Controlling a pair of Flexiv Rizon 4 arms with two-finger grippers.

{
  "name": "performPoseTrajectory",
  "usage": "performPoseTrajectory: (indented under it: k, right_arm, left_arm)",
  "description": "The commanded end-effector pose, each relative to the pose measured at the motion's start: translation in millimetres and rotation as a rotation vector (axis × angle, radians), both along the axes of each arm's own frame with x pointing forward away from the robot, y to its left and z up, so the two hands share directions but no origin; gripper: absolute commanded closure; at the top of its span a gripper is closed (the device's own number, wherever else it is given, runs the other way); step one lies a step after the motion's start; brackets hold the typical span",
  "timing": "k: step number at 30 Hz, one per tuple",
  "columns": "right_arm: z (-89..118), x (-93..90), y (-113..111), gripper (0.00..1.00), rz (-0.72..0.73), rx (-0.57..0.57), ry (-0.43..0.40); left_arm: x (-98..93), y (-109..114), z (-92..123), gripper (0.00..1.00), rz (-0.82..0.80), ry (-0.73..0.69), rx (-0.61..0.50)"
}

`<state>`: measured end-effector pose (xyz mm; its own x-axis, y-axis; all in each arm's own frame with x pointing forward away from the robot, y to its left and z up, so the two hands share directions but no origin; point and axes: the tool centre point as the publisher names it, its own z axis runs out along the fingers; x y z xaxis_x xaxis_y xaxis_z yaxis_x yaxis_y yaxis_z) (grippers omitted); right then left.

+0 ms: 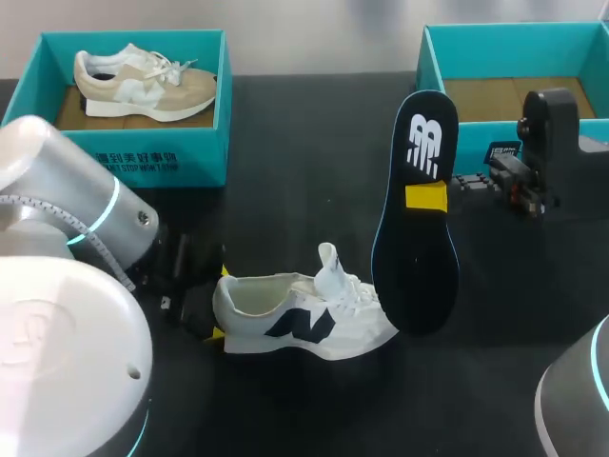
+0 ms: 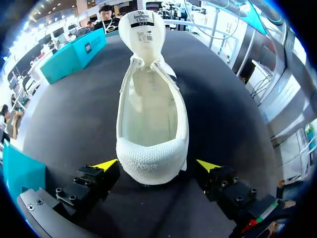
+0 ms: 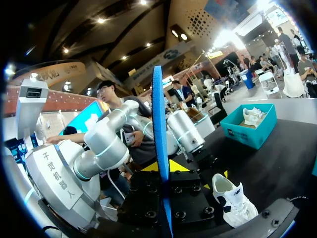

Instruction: Take the shoe out of the shoebox, open the shoe tongue, remove and reinsert the insole, then place the shoe into the shoebox

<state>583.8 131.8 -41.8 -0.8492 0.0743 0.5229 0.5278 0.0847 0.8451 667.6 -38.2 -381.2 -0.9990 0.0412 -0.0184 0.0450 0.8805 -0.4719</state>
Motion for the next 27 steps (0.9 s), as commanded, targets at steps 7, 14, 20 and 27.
performPoseTrajectory:
  k: [7, 14, 20, 27]
  right_arm:
    - [0, 1.8, 2, 1.00, 0.002, -0.002, 0.001]
    - [0, 1.8, 2, 1.00, 0.002, -0.002, 0.001]
    - [0, 1.8, 2, 1.00, 0.002, -0.002, 0.001]
    - [0, 1.8, 2, 1.00, 0.002, -0.002, 0.001]
  left_arm:
    - [1.0, -2, 10, 0.00, -0.040, 0.001, 0.326]
    - [2.6, -7, 11, 0.00, -0.031, -0.032, 0.420]
    - [3.8, -13, 12, 0.00, -0.030, -0.040, 0.459]
    - [5.1, -11, 19, 0.00, -0.028, -0.046, 0.487]
